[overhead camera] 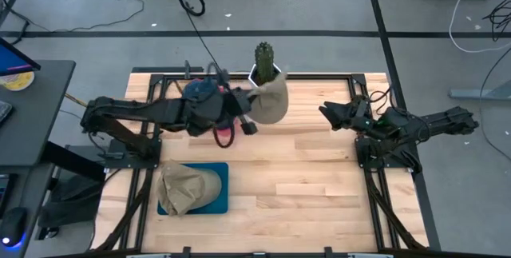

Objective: Pick & Place hat
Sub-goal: Put the brown cap into the blue bin

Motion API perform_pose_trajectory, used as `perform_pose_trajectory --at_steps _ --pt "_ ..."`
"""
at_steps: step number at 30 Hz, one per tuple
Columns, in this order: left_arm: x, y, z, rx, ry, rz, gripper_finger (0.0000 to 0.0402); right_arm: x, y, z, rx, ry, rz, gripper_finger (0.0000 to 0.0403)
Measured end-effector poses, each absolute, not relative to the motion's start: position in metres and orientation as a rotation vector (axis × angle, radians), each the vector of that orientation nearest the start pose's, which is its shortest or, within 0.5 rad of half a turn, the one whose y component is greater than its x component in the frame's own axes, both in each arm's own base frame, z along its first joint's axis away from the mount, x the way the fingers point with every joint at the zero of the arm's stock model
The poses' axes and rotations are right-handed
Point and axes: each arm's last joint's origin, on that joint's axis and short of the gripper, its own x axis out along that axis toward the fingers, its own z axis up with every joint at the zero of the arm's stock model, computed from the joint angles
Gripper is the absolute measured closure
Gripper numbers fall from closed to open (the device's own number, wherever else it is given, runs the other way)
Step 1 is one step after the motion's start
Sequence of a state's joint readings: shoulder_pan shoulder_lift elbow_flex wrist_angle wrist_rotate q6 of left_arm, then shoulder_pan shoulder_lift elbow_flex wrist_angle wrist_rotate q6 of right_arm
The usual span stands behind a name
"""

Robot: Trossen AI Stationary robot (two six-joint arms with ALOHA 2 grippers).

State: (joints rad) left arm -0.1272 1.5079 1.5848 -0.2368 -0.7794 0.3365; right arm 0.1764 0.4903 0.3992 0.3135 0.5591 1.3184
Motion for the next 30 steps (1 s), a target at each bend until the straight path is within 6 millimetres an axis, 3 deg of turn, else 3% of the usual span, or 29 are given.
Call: perform_pose_trajectory --at_steps 7,13,20,30 --pt "0.302 -0.020 0.447 -0.061 0.130 0.569 0.0399 0.124 0.007 0.285 1.318 -0.394 -0.181 0.0172" --pt "0.294 -0.023 0.451 -0.412 0.081 0.441 0.0399 0.125 0.009 0.283 1.236 -0.333 -0.147 0.0172" --pt "0.290 -0.037 0.446 -0.598 0.103 0.421 0.0399 0.126 0.011 0.281 1.151 -0.261 -0.098 0.0172" --pt "0.277 -0.069 0.438 -0.702 0.034 0.599 0.0399 0.128 0.014 0.267 1.193 -0.083 -0.104 0.0172"
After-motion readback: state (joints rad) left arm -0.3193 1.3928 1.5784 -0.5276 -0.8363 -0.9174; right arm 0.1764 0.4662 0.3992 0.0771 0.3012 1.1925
